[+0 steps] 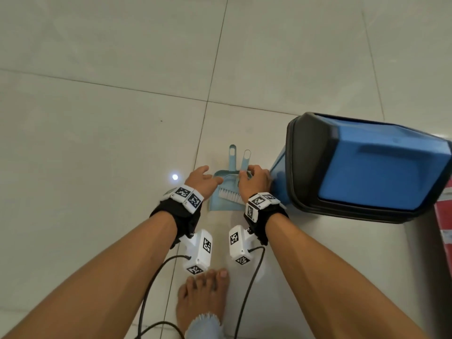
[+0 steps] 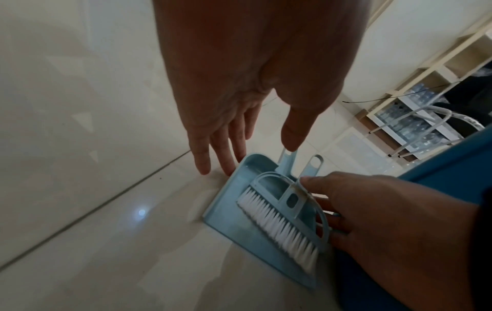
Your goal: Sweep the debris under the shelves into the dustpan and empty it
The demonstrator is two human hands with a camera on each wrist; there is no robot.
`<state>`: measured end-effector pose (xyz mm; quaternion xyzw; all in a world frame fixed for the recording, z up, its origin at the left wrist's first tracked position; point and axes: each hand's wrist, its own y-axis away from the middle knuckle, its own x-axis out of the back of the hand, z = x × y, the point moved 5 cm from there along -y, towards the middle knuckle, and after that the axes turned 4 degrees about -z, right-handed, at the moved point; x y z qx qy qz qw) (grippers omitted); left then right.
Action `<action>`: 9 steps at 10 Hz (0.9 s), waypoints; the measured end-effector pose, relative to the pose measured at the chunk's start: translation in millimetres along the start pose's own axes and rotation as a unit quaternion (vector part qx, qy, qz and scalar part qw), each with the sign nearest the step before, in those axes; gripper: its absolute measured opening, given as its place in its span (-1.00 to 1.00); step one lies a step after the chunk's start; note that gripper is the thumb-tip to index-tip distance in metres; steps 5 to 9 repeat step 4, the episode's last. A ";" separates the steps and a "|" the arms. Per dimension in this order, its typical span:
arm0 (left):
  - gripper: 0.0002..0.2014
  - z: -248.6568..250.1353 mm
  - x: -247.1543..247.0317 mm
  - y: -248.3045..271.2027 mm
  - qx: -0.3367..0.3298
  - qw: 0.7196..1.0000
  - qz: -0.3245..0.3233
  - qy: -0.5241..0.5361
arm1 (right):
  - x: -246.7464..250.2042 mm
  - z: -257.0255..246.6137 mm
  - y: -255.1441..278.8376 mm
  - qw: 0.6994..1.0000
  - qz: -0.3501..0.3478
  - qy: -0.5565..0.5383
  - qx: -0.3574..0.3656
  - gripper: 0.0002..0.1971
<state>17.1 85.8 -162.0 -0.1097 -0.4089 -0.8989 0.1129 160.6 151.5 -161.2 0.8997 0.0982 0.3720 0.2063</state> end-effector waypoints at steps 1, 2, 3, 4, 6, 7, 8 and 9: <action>-0.30 5.6 -3.3 11.6 -0.012 0.999 -0.012 -0.044 | 1.7 -4.3 11.6 0.999 -0.013 0.041 0.016 -0.57; -0.32 7.9 -1.2 24.4 -0.034 0.994 0.016 -0.103 | 3.5 -11.7 28.2 0.994 -0.028 0.085 0.060 -0.55; -0.35 15.2 3.0 47.8 -0.064 0.984 0.032 -0.161 | 12.5 -23.5 52.7 0.986 -0.047 0.121 0.105 -0.48; -0.38 32.2 13.9 71.3 -0.094 0.972 0.056 -0.206 | 27.3 -41.8 68.1 0.979 -0.056 0.123 0.153 -0.45; -0.38 32.2 13.9 71.3 -0.094 0.972 0.056 -0.206 | 27.3 -41.8 68.1 0.979 -0.056 0.123 0.153 -0.45; -0.38 32.2 13.9 71.3 -0.094 0.972 0.056 -0.206 | 27.3 -41.8 68.1 0.979 -0.056 0.123 0.153 -0.45; -0.38 32.2 13.9 71.3 -0.094 0.972 0.056 -0.206 | 27.3 -41.8 68.1 0.979 -0.056 0.123 0.153 -0.45; -0.38 32.2 13.9 71.3 -0.094 0.972 0.056 -0.206 | 27.3 -41.8 68.1 0.979 -0.056 0.123 0.153 -0.45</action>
